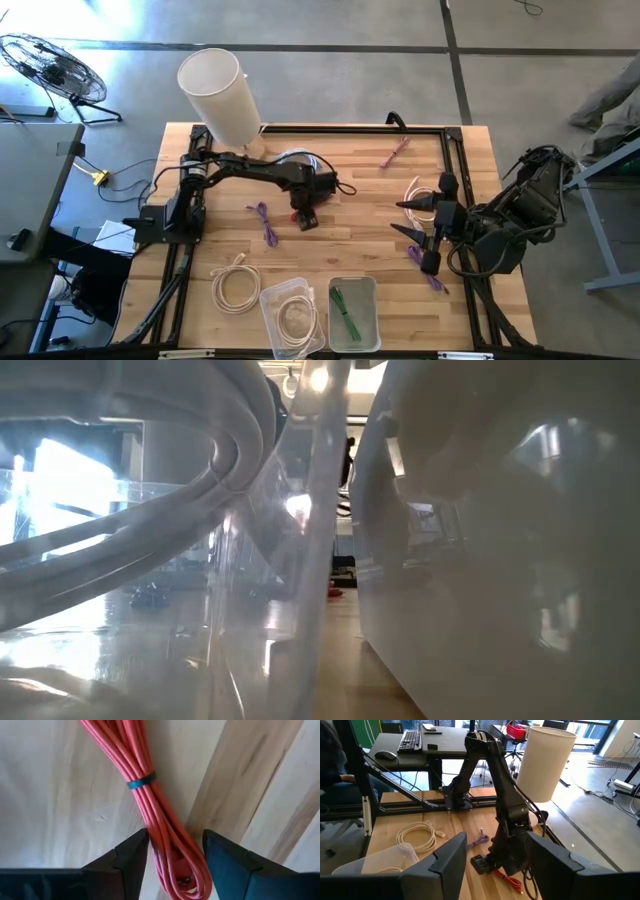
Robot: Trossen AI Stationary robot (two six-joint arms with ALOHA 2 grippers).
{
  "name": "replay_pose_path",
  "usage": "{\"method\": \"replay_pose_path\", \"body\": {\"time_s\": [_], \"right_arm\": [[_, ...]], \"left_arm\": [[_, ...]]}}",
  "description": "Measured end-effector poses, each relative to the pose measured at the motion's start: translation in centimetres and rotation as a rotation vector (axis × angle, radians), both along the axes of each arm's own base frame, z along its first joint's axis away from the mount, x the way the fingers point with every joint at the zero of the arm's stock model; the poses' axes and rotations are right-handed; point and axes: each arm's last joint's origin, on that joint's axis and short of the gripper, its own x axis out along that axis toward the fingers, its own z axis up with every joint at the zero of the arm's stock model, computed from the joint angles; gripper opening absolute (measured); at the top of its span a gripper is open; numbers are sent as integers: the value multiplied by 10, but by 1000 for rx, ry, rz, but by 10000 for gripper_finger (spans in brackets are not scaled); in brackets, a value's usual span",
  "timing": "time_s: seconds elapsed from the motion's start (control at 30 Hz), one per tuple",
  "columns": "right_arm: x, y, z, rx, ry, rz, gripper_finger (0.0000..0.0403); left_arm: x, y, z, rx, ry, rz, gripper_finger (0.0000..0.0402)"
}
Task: Pick & Place USB Port
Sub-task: Put the red USB cable into the white bin
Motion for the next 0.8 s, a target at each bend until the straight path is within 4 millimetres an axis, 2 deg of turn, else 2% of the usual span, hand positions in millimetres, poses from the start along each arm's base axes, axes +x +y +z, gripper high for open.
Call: {"method": "replay_pose_path", "body": {"time_s": [0.07, 0.13, 0.2, 0.27, 0.37, 0.47, 0.8], "right_arm": [[0, 0, 0, 1, 0, 1, 192], [0, 0, 0, 10, 1, 5, 192], [0, 1, 0, 16, 6, 16, 192], [0, 1, -1, 23, 13, 31, 192], [0, 1, -1, 27, 16, 39, 192], [0, 2, -1, 32, 21, 50, 192], [2, 6, -4, 62, 58, 114, 192]], "left_arm": [[0, -1, -1, 32, 9, -32, 158], [0, -1, -1, 43, 13, -47, 112], [0, -1, -2, 22, 9, -48, 49], [-1, -1, -2, -22, 2, -50, 22], [-1, -3, -2, -45, 6, -55, 29], [-2, -9, -1, -65, 23, -62, 19], [-4, -48, 17, -58, -6, -118, 19]]}}
